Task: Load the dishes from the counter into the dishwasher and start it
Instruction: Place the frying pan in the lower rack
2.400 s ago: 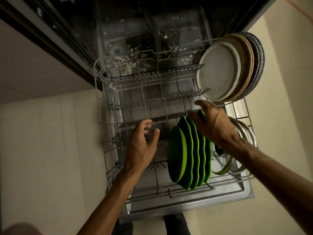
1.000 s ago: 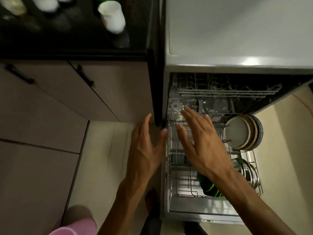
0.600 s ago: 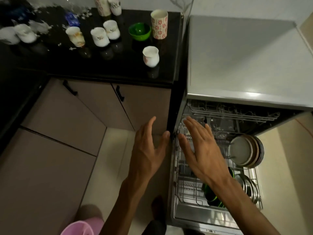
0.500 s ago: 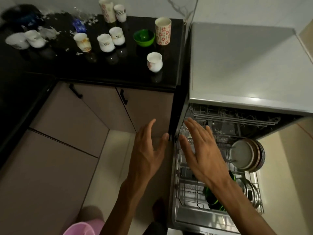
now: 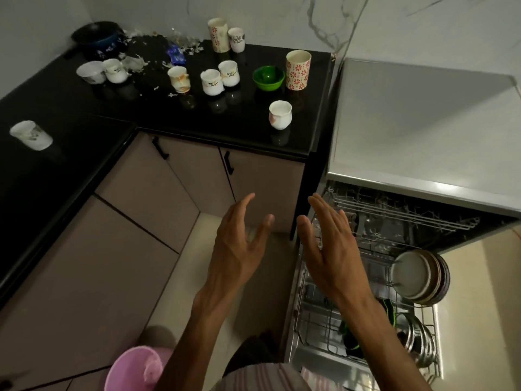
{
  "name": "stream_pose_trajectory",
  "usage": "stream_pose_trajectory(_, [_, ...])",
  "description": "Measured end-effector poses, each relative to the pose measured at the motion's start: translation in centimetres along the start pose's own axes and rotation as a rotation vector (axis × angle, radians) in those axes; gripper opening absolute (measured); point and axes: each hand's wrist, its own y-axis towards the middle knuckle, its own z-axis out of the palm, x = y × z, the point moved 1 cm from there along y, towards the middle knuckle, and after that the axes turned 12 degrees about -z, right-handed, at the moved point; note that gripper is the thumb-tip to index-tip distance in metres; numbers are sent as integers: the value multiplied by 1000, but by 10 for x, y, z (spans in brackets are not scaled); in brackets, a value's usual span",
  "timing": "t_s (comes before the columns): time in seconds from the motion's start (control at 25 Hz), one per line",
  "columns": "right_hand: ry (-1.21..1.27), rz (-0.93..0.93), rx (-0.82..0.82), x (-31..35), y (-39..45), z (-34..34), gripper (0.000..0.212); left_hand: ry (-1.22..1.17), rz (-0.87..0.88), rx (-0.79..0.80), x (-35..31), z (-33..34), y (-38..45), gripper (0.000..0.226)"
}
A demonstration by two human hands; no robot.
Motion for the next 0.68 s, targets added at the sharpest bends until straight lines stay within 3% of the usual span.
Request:
stream_pose_trajectory(0.28, [34,-44,59,30,25,23,69,-83,-24,-62,8,-33,10,62])
stream_pose_trajectory(0.68, [52,-118,-13,108,121,114,60,-64,-44,-121,57,-147,105,63])
